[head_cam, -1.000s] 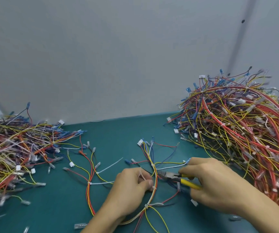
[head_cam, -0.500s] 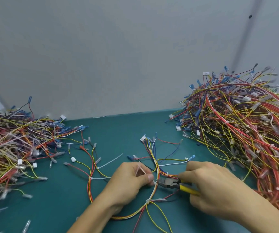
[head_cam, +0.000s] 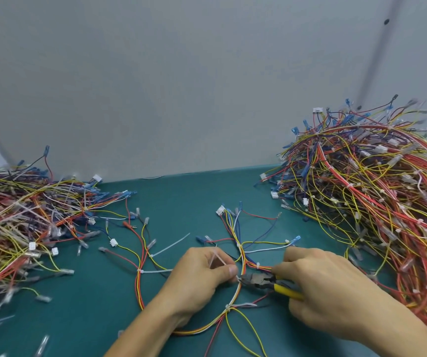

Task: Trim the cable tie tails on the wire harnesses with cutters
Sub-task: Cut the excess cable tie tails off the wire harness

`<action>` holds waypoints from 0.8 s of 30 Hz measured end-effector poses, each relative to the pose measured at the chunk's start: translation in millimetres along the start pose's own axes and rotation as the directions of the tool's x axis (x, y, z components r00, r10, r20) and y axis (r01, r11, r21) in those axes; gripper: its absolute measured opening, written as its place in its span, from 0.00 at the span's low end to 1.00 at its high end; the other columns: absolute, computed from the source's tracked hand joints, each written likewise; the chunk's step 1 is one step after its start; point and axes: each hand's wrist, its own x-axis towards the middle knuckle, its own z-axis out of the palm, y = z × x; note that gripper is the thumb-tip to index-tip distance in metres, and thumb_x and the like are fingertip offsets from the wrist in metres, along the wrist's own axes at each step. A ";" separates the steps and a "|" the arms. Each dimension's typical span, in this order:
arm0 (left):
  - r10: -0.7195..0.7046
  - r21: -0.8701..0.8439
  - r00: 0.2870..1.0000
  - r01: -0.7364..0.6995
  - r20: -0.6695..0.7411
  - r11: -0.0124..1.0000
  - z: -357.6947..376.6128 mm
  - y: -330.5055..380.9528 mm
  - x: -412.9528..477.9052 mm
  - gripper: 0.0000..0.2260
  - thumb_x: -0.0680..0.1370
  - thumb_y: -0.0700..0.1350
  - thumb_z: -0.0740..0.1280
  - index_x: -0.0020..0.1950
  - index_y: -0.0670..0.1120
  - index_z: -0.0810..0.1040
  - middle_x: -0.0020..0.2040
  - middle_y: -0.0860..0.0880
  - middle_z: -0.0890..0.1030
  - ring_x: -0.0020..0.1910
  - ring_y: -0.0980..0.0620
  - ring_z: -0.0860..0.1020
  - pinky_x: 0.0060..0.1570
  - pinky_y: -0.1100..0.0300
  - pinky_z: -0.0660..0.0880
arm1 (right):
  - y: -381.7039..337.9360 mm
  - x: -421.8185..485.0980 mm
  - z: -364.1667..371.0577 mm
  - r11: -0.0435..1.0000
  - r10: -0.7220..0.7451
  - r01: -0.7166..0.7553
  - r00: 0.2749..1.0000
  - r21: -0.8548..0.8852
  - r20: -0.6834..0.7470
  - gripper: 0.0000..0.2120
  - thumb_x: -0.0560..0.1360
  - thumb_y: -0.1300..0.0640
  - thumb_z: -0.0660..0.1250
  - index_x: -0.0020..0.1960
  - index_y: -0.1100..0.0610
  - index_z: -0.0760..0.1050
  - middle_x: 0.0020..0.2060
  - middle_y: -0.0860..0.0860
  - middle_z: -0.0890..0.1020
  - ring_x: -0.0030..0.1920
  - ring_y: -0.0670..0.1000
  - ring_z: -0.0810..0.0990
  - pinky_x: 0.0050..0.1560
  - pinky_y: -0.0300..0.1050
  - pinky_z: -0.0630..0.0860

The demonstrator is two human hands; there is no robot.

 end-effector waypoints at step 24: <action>-0.011 0.042 1.000 0.011 -0.022 0.999 1.0 1.4 -1.0 0.08 0.76 0.40 0.69 0.37 0.48 0.79 0.33 0.49 0.81 0.18 0.62 0.65 0.20 0.72 0.59 | -1.8 6.0 -3.4 0.998 -0.014 0.020 0.994 -0.060 0.109 0.04 0.71 0.52 0.58 0.46 0.48 0.65 0.44 0.45 0.69 0.46 0.54 0.72 0.38 0.43 0.63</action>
